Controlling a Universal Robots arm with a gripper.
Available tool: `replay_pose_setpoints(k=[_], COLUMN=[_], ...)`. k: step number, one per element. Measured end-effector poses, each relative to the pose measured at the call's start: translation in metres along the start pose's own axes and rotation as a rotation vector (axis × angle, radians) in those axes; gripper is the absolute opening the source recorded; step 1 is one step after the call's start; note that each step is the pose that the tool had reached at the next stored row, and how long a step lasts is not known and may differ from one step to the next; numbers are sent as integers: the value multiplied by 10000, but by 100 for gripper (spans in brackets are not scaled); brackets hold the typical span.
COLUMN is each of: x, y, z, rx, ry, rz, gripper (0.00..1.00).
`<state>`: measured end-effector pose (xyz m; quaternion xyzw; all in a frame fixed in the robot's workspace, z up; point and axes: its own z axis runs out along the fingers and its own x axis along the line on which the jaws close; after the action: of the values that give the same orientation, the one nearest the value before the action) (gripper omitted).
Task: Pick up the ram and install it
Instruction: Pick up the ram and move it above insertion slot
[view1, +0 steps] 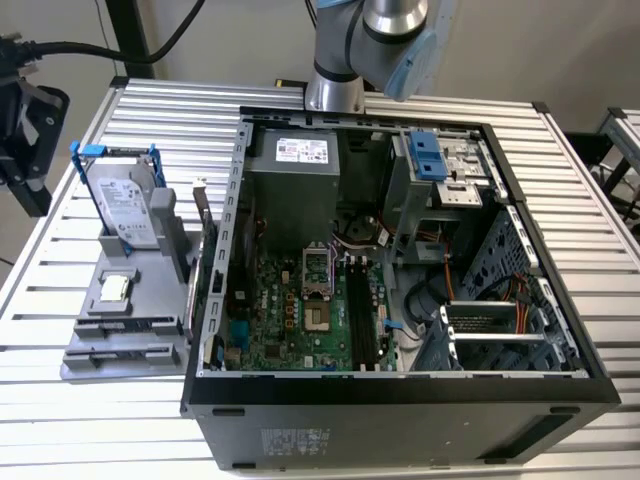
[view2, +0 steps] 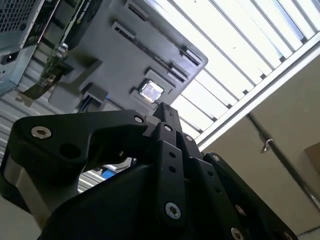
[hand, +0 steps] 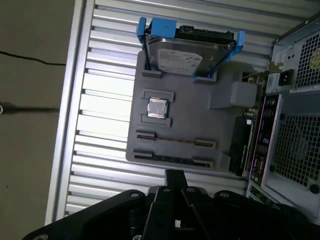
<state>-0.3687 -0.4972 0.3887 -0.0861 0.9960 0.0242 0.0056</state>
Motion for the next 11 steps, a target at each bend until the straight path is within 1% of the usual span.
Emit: replay_pose_setpoints(k=[11], x=[0], y=[0], z=[0], rx=[-28], ry=[91], rz=[-1915], gripper=[0])
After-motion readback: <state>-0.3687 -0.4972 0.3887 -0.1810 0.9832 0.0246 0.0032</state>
